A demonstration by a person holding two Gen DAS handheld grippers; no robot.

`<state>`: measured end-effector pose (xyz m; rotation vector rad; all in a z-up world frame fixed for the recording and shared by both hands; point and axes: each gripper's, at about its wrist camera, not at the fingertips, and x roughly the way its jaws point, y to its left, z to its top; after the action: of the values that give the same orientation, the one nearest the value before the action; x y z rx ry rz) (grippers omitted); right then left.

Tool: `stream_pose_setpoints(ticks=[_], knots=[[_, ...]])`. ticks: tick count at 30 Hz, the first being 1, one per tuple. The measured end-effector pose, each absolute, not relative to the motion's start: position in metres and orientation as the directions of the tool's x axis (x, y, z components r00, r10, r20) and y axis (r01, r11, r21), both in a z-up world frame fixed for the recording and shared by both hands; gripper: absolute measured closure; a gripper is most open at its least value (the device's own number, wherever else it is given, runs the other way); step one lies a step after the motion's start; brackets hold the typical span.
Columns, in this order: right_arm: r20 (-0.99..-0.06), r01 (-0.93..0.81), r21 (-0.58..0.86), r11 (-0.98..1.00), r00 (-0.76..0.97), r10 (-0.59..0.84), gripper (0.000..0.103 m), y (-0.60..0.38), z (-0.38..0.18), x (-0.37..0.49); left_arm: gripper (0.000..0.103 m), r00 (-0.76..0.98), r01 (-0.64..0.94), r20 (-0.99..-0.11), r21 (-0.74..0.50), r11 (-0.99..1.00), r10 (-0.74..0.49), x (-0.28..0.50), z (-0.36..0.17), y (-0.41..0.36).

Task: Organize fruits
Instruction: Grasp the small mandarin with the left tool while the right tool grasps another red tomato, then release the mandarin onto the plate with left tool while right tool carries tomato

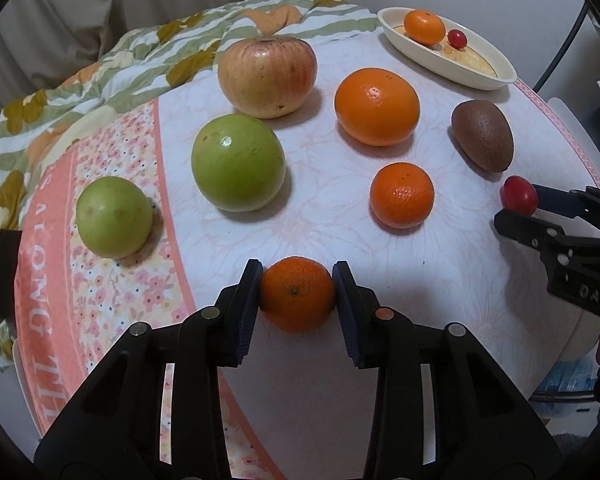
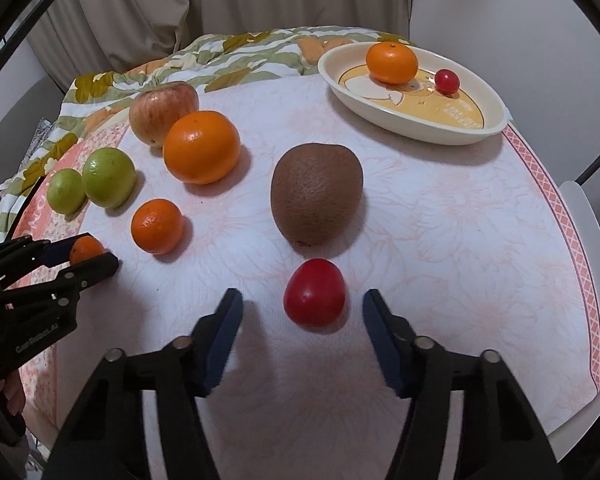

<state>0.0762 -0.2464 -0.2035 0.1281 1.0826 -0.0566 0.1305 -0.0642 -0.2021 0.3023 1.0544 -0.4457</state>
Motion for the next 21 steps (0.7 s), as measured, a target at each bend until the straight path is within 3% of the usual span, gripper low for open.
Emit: stream_pose_setpoints(ticks=[3, 5, 21], knots=[[-0.887, 0.114, 0.054, 0.992, 0.462, -0.005, 0.072, -0.246, -0.204, 0.077, 0.06, 0.416, 0.482, -0.886, 0.025, 0.876, -0.204, 0.129, -0.201, -0.06], [-0.887, 0.116, 0.05, 0.992, 0.462, -0.01, 0.075, -0.247, -0.204, 0.078, 0.06, 0.415, 0.476, -0.886, 0.019, 0.879, -0.206, 0.129, -0.2, -0.057], [-0.853, 0.104, 0.071, 0.992, 0.521, 0.006, 0.076, -0.241, -0.165, 0.062, 0.06, 0.466, 0.421, -0.857, -0.002, 0.907, -0.218, 0.112, -0.155, -0.037]])
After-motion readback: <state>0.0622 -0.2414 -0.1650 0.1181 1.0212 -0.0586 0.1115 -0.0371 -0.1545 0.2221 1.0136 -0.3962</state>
